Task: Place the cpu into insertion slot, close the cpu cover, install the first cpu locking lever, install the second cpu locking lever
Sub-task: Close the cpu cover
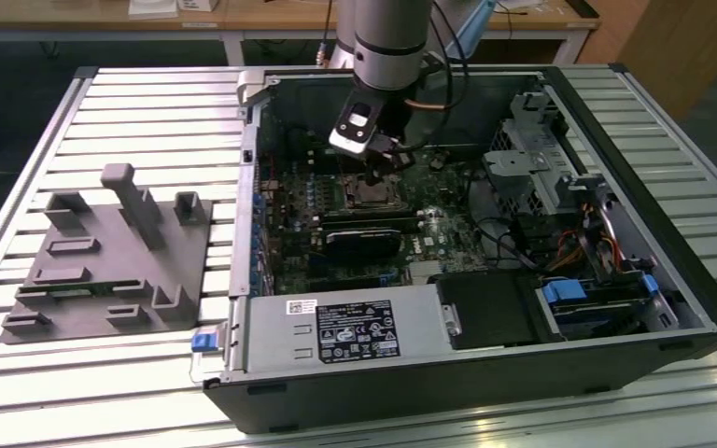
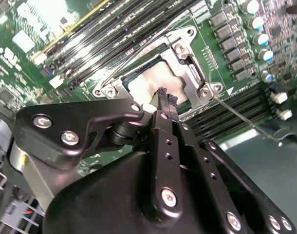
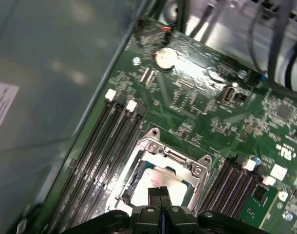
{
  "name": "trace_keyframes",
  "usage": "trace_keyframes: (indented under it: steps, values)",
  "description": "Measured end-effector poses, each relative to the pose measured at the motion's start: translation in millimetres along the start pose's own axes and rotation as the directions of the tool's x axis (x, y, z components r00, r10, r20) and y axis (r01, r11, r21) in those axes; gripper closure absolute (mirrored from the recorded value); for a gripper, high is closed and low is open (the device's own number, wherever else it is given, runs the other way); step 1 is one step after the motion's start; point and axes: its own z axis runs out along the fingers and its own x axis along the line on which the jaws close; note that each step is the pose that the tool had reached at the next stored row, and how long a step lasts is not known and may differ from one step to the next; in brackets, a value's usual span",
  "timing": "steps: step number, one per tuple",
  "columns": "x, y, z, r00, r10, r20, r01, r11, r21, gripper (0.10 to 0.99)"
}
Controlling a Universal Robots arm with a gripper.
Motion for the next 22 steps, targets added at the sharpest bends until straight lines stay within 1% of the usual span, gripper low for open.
trace_keyframes:
  steps: [3, 6, 9, 12, 13, 14, 17, 20, 22]
  values:
    - [0.0, 0.0, 0.0, 0.9985, -0.056, -0.0008, 0.056, 0.9985, 0.001, 0.980]
    - [0.0, 0.0, 0.1, 0.9940, -0.109, -0.0015, 0.109, 0.9940, 0.002, 0.980]
    - [0.0, 0.0, 0.4, 0.9864, -0.164, -0.0023, 0.164, 0.9864, 0.003, 0.980]
    - [0.0, 0.0, 0.5, 0.9762, -0.217, -0.0031, 0.217, 0.9762, 0.004, 0.980]
    - [0.0, 0.0, 0.6, 0.9722, -0.234, -0.0034, 0.234, 0.9722, 0.004, 0.980]
    - [0.0, 0.0, 0.7, 0.9650, -0.262, -0.0040, 0.262, 0.9650, 0.004, 0.980]
    - [0.0, 0.0, 0.9, 0.9491, -0.315, -0.0049, 0.315, 0.9491, 0.005, 0.980]
    - [0.0, 0.0, 1.0, 0.9305, -0.366, -0.0059, 0.366, 0.9305, 0.006, 0.980]
    - [0.0, 0.0, 1.2, 0.9168, -0.399, -0.0065, 0.399, 0.9168, 0.006, 0.980]
